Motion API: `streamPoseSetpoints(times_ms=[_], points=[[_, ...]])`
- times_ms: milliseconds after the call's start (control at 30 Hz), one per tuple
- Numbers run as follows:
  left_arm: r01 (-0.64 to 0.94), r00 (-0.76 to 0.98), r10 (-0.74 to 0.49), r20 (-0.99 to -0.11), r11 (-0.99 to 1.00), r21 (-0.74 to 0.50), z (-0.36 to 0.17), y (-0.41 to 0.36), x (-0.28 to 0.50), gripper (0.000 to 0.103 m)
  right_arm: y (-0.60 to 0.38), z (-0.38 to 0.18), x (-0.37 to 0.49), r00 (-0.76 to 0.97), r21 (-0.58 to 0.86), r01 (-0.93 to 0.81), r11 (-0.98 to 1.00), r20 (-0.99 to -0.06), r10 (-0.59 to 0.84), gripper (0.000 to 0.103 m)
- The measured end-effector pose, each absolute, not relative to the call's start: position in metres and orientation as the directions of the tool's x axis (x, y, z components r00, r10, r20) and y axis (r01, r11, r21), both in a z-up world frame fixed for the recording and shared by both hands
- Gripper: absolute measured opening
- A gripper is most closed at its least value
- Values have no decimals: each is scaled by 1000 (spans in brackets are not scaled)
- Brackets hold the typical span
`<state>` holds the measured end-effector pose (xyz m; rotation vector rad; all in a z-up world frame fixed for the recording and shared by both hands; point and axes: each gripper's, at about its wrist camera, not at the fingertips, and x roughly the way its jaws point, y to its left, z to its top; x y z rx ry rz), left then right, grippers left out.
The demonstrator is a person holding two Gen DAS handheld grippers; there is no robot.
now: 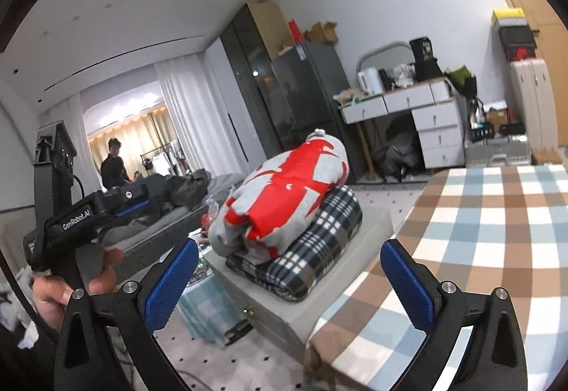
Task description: Fold large clothes
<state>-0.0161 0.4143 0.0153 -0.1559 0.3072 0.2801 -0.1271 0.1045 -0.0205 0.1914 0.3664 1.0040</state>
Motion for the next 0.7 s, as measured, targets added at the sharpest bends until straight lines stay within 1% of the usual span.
streamPoseSetpoints(times_ms=[167,367,467,633,700], points=[[-329,897,252,-363,930,-167,7,419,-24,102,101,-23,-158,524,271,-786,556,-186,831,103],[-352,882,275,-382,924,-147,-3,405,-31,102,103,-28,-178,572,217,-768,603,-193,797,103],[-385,870,321,-374,916,-111,-3,398,-36,102,104,-24,-191,588,189,-767,613,-174,790,103],[-403,877,342,-339,906,-130,-1,397,-54,102,113,-12,-218,607,120,-773,623,-145,781,103],[-408,880,355,-316,906,-117,3,394,-60,102,115,-10,-225,611,102,-774,625,-141,779,103]])
